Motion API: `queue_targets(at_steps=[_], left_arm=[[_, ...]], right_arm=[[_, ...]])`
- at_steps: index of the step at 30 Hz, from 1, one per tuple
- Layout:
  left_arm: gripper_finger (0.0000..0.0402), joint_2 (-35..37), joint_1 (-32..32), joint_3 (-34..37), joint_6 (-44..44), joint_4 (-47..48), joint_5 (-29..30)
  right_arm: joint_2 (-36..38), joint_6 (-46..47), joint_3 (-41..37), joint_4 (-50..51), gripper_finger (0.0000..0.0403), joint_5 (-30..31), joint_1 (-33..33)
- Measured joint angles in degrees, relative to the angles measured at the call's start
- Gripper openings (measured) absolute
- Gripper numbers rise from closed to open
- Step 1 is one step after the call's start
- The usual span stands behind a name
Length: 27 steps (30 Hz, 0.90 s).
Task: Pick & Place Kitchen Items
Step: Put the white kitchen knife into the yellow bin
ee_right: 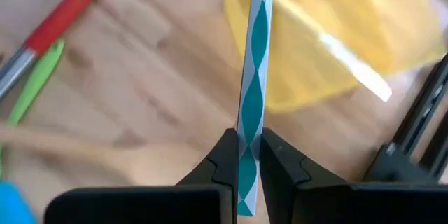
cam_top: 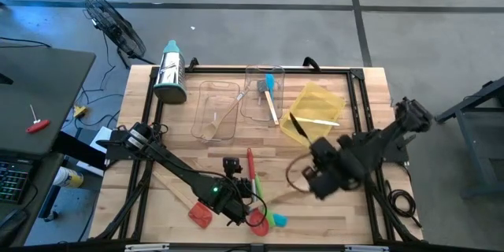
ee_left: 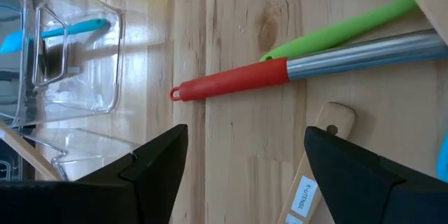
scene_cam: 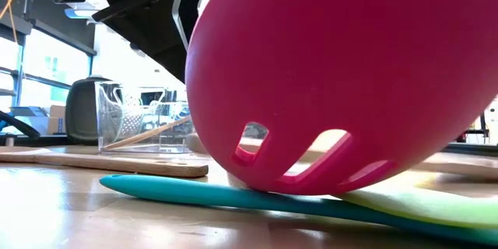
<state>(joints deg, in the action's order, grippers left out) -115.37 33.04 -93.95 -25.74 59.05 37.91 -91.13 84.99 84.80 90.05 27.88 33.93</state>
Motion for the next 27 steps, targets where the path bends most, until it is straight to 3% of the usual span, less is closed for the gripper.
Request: queue_targets(at_steps=[9,15,22,27], left_arm=[[0.0283,0.0,0.0,0.0,-0.2,3.6,0.2],[0.0283,0.0,0.0,0.0,-3.5,7.7,0.2],[0.0283,0.1,0.1,4.6,-6.5,9.8,0.1],[0.0283,0.0,0.0,8.5,-9.0,9.6,0.0]], right_arm=[[2.8,-11.7,-0.6,-0.1,0.0024,7.1,-14.2],[8.0,-11.5,-9.9,-3.9,0.0024,5.8,-22.2],[15.0,-14.4,-26.7,-23.3,0.0024,0.9,-27.4],[16.5,-18.4,-33.9,-36.8,0.0024,-3.1,-30.6]])
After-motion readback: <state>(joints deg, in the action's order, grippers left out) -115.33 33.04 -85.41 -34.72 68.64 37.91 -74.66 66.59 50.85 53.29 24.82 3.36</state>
